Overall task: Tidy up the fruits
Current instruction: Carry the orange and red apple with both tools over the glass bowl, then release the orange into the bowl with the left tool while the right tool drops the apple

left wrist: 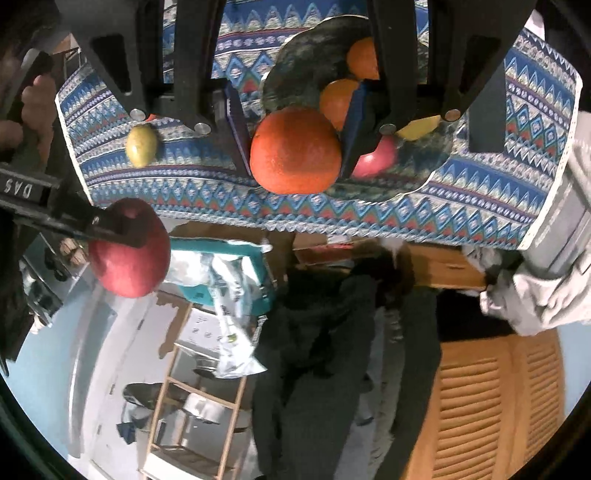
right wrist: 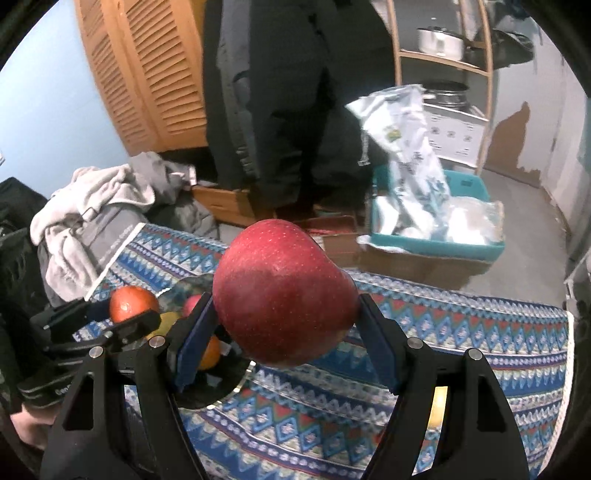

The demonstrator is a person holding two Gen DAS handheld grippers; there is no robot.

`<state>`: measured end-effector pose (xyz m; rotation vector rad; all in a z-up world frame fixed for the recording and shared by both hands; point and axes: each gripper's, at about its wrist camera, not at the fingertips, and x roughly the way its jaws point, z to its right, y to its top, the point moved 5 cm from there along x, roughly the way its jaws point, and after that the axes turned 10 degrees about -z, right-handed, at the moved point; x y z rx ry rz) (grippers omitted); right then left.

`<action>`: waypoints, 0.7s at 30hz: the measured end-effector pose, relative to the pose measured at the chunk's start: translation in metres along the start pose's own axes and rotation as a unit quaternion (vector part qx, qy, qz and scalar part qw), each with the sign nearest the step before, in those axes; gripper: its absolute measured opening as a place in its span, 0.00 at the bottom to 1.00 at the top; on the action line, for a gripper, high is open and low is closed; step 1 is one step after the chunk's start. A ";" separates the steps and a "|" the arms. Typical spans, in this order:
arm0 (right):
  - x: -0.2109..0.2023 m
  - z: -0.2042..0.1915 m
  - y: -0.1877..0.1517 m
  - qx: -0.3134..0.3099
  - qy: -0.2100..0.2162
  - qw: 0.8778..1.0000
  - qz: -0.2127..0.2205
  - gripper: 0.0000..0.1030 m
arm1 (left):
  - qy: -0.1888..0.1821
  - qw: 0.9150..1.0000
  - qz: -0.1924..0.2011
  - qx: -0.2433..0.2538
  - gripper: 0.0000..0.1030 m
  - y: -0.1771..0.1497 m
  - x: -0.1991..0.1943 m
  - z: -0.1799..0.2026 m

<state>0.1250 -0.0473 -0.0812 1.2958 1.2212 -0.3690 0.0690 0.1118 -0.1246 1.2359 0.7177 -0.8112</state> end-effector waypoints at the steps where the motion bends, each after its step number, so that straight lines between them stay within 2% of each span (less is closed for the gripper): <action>1: 0.003 -0.003 0.001 -0.002 0.003 1.000 -0.002 0.73 | 0.004 1.000 -0.003 -0.004 0.46 -0.002 0.002 -0.006; 12: 0.056 -0.046 0.006 -0.028 0.020 0.998 -0.049 0.73 | 0.018 0.997 -0.056 -0.046 0.46 -0.030 0.038 -0.057; 21: 0.100 -0.062 -0.009 -0.039 0.023 0.994 -0.100 0.73 | 0.019 0.993 -0.099 -0.061 0.46 -0.050 0.071 -0.071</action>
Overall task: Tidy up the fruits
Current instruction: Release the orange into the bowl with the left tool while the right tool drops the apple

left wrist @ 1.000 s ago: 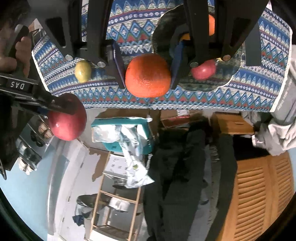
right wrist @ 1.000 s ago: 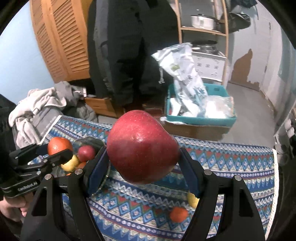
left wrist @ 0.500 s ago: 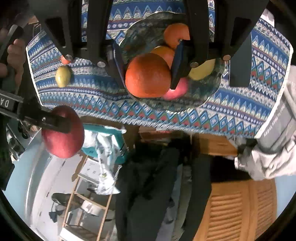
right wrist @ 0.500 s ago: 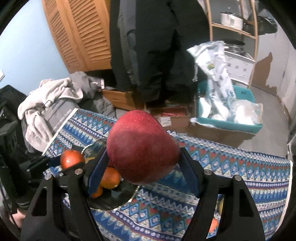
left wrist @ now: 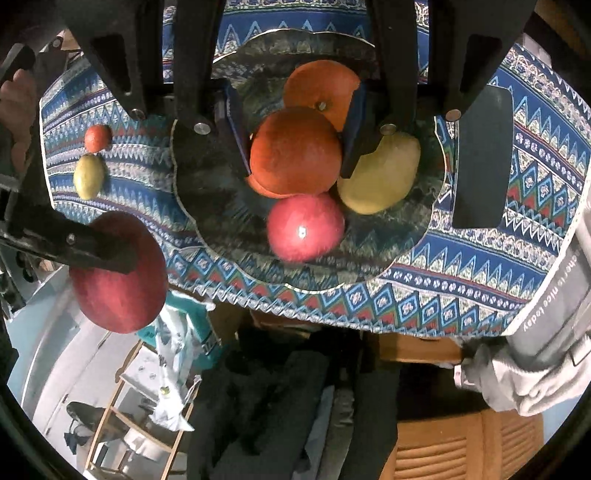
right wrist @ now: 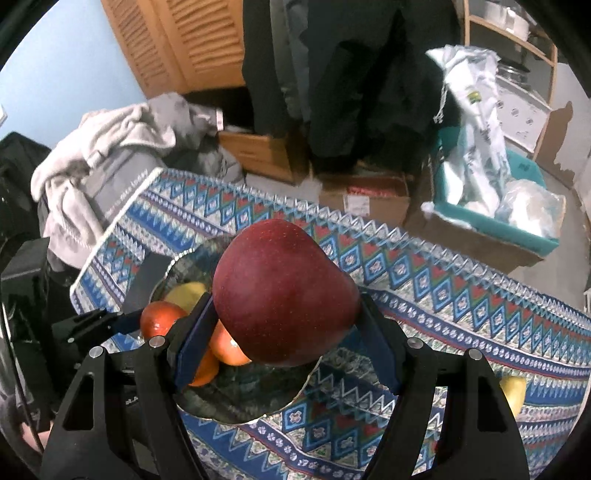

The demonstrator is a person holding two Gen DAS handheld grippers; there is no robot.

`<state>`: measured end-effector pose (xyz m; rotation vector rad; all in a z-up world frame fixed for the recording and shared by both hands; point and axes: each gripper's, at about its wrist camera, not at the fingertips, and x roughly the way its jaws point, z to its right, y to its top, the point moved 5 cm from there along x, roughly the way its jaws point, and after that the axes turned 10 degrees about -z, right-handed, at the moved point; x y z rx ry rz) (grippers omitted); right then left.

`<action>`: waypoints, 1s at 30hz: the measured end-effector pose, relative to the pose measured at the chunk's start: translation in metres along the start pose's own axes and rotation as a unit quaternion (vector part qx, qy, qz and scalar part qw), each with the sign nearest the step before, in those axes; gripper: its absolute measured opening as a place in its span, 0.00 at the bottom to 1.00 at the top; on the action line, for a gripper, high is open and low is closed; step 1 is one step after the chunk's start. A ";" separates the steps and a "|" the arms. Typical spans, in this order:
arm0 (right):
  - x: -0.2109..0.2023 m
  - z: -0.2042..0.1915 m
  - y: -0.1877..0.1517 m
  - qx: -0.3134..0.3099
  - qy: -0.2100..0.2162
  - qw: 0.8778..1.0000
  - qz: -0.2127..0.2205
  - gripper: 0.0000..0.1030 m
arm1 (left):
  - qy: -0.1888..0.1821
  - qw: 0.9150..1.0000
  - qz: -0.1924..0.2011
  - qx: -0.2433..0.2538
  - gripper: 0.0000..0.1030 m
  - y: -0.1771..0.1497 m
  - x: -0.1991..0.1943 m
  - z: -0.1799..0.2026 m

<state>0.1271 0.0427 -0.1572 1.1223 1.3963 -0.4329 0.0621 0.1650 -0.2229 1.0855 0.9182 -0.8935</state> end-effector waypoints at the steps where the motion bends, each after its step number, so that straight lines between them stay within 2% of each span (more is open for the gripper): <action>1: 0.004 -0.001 -0.001 0.000 0.001 1.000 -0.005 0.73 | 0.001 1.000 -0.002 -0.001 0.46 0.000 0.002 0.000; 5: 0.018 -0.005 -0.003 -0.004 -0.001 1.000 -0.022 0.73 | 0.001 1.000 -0.010 -0.007 0.46 -0.002 0.007 -0.004; 7: 0.025 -0.006 -0.005 -0.005 0.001 1.000 -0.030 0.73 | 0.007 1.000 -0.010 -0.007 0.52 -0.003 0.007 -0.007; 10: 0.034 -0.008 -0.006 -0.007 0.002 0.999 -0.041 0.73 | 0.005 1.000 -0.017 -0.016 0.54 -0.004 0.006 -0.011; 23: 0.071 -0.011 -0.013 -0.006 0.002 0.995 -0.096 0.74 | 0.015 1.000 0.004 -0.023 0.63 -0.004 -0.014 -0.018; 30: 0.087 -0.008 -0.024 -0.009 -0.010 0.992 -0.123 0.74 | 0.016 0.999 0.011 -0.025 0.63 -0.004 -0.021 -0.019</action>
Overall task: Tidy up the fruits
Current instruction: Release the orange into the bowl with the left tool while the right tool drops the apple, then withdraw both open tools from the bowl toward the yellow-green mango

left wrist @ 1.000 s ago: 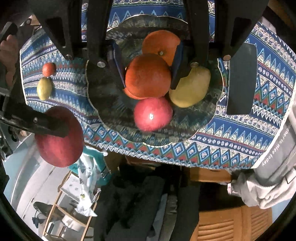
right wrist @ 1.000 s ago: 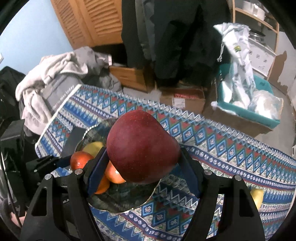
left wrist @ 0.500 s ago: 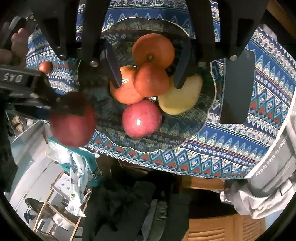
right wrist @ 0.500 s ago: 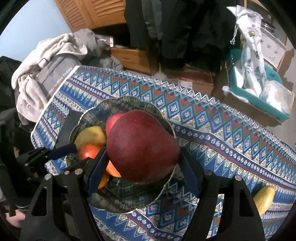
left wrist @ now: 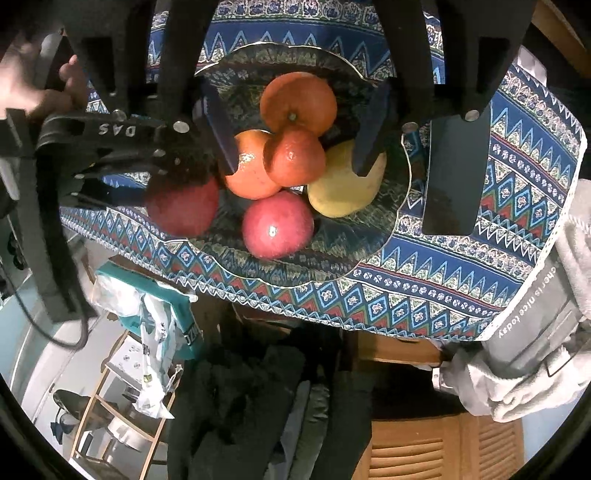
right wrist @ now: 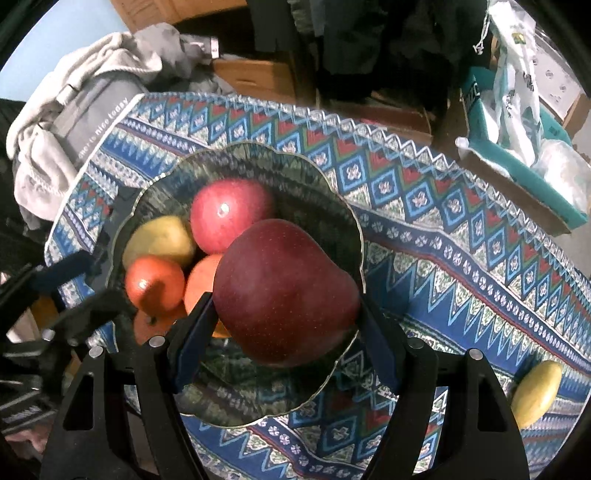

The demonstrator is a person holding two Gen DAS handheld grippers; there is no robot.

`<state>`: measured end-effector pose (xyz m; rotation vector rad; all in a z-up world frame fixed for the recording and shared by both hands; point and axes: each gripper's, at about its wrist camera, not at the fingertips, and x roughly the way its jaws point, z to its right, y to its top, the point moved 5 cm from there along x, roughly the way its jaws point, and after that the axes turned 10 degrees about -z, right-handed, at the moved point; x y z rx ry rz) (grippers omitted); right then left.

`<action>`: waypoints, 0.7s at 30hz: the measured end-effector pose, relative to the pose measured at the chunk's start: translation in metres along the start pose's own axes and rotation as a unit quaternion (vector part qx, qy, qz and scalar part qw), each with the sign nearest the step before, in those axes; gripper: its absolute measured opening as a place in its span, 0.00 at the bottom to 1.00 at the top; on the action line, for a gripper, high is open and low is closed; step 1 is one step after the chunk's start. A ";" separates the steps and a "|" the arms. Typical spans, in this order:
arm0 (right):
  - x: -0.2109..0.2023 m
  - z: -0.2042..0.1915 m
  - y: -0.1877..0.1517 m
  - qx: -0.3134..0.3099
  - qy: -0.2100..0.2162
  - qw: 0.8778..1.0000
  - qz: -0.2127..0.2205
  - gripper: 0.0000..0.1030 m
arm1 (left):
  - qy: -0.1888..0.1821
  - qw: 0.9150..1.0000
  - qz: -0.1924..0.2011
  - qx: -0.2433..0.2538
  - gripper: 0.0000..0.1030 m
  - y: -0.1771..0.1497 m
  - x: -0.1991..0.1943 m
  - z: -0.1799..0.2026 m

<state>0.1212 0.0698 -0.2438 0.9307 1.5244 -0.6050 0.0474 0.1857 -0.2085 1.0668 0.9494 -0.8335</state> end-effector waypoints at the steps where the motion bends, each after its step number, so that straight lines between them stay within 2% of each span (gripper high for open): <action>1: 0.001 0.000 -0.001 -0.001 -0.002 1.000 -0.002 0.74 | -0.001 1.000 0.002 0.000 0.63 0.001 -0.002 0.000; 3: -0.004 0.001 -0.001 0.001 -0.005 1.000 0.010 0.74 | 0.001 1.000 0.005 0.000 0.66 0.001 -0.006 0.001; 5: -0.015 0.002 0.002 0.004 0.006 1.000 0.027 0.73 | 0.001 1.000 0.012 0.000 0.74 0.002 -0.012 0.003; 15: -0.081 0.006 0.007 0.025 -0.006 0.994 0.102 0.73 | 0.016 0.999 0.050 0.009 0.84 0.007 -0.048 0.014; 21: -0.121 0.010 0.000 0.030 -0.024 0.989 0.142 0.73 | 0.015 0.997 0.073 0.016 0.85 0.011 -0.071 0.025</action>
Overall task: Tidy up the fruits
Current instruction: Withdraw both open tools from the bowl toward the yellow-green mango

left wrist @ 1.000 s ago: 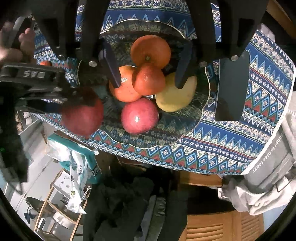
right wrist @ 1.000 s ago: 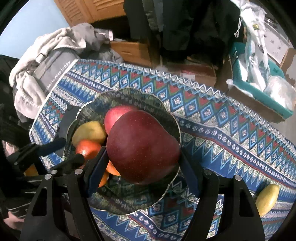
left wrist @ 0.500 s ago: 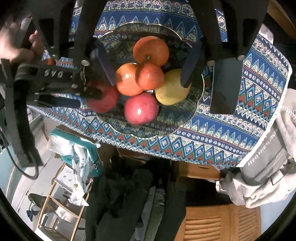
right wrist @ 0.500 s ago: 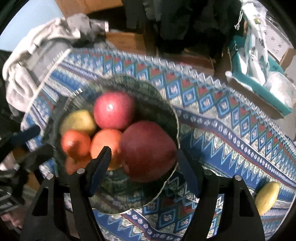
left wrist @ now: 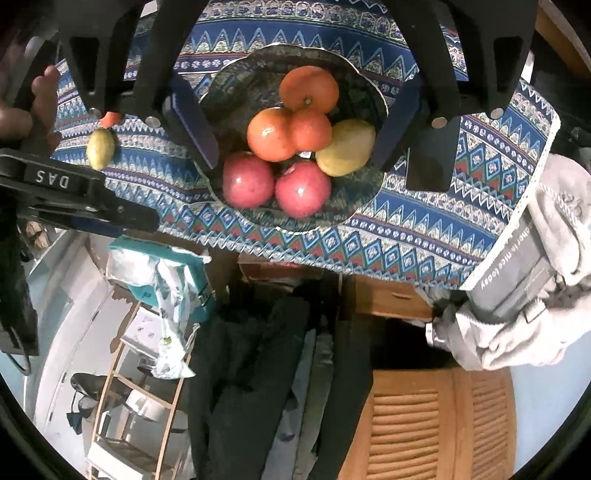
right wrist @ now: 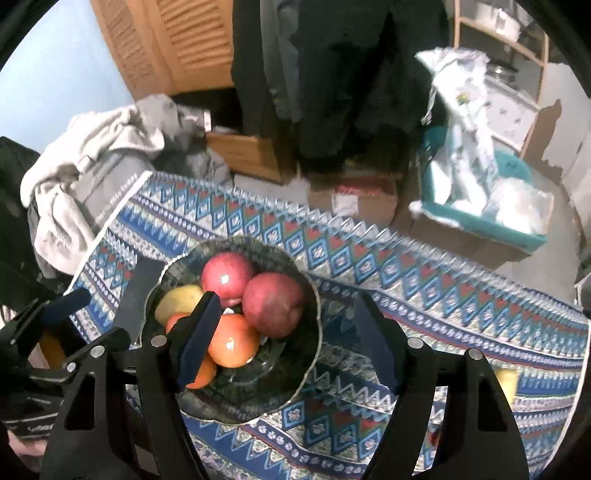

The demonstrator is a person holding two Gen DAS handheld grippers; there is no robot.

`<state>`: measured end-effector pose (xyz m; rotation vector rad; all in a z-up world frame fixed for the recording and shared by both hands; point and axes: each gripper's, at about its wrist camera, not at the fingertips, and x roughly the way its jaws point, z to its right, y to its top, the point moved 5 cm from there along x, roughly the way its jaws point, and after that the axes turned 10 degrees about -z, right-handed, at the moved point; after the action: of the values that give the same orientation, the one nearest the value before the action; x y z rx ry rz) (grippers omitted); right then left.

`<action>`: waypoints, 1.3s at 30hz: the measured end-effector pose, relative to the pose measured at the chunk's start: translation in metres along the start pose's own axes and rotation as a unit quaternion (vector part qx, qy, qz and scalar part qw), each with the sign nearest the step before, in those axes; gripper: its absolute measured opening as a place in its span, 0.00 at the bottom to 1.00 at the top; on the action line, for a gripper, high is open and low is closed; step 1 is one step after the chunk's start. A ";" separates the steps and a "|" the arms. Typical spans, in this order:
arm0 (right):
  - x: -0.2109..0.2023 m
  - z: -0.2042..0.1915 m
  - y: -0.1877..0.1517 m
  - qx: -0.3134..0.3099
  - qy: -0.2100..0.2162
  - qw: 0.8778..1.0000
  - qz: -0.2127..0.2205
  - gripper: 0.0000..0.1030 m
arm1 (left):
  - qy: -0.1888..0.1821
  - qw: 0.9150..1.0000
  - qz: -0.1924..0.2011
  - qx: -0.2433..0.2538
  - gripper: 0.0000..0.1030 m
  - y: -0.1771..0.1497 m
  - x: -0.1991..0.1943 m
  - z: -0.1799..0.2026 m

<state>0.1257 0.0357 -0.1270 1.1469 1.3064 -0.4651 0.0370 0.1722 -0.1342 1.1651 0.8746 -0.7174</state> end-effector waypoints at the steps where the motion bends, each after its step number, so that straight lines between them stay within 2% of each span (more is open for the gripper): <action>1: -0.006 0.001 0.000 -0.001 -0.005 1.000 0.005 0.73 | -0.001 1.000 0.004 0.002 0.85 0.001 -0.003 0.002; 8: -0.058 0.007 -0.005 -0.011 -0.037 0.998 0.057 0.76 | -0.006 0.999 0.030 0.027 0.88 0.009 -0.031 0.024; 18: -0.103 0.015 -0.013 -0.007 -0.040 0.995 0.092 0.78 | -0.006 0.995 0.074 0.067 0.93 0.014 -0.064 0.054; 28: -0.123 0.029 -0.030 -0.012 -0.066 0.993 0.101 0.78 | -0.032 0.993 0.081 0.081 0.94 0.013 -0.077 0.076; 32: -0.133 0.036 -0.037 -0.007 -0.061 0.992 0.107 0.78 | -0.034 0.992 0.081 0.092 0.94 0.013 -0.079 0.089; 39: -0.145 0.057 -0.050 0.001 -0.078 0.991 0.113 0.79 | -0.037 0.990 0.078 0.114 0.94 0.012 -0.076 0.112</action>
<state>0.0744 -0.0799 -0.0234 1.2191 1.0269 -0.3808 0.0326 0.0691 -0.0456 1.3852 0.6414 -0.7404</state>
